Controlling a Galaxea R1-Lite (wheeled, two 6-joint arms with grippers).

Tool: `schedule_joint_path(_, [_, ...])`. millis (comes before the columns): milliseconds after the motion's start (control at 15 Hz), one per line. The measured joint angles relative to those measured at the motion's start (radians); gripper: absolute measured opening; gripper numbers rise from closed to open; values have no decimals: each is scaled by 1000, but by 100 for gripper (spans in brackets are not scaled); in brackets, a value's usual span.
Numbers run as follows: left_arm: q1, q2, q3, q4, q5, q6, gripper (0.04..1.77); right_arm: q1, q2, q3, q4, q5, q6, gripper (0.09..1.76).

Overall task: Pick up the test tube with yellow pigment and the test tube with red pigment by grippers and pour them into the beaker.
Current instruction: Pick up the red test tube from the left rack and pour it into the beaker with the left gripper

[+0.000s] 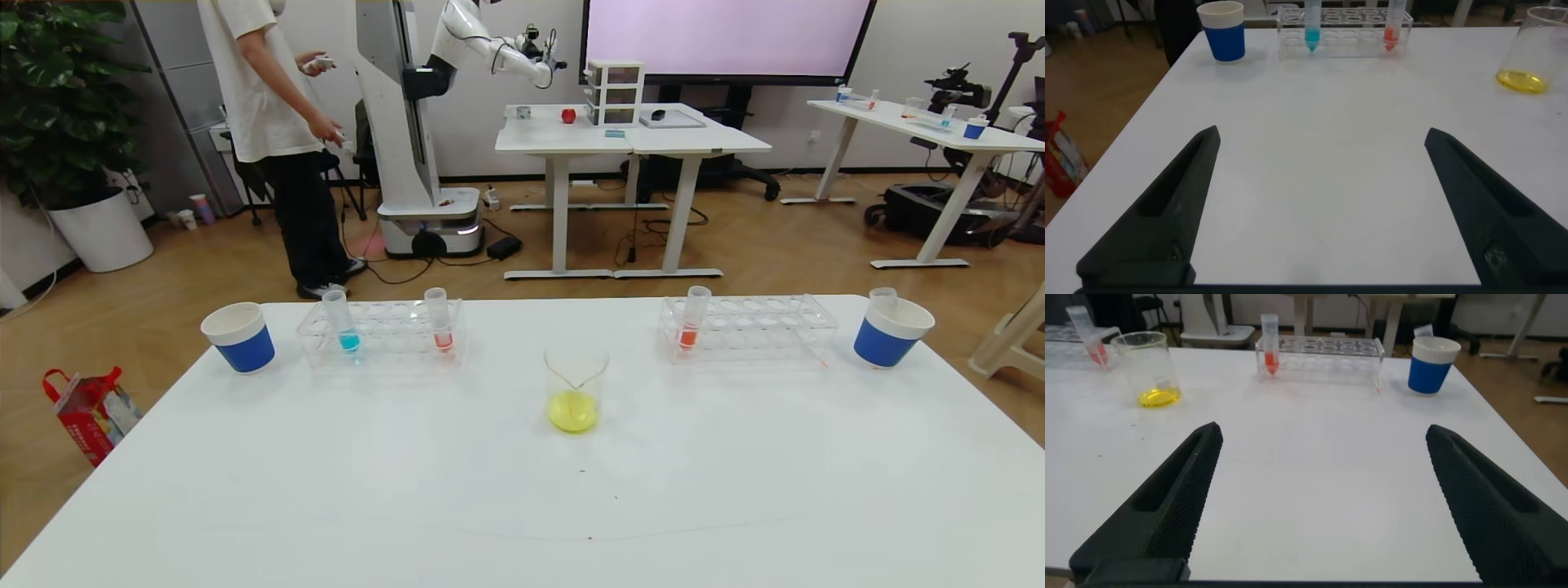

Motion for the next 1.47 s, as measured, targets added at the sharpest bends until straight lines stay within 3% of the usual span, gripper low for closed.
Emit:
schedule_joint_path(400, [0,0,0,0,0,0,175,0,0,-2,54,-78,-17,174])
schedule_joint_path(667, [0,0,0,1,0,-1,175,-7,0,1,87,-73,-84,174])
schedule_joint_path(1200, [-1,0,0,-2,0,2,175,-5,0,2,87,-83,-3,174])
schedule_joint_path(1467, [0,44,-91,5,0,45,175,-6,0,2,86,-84,-3,174])
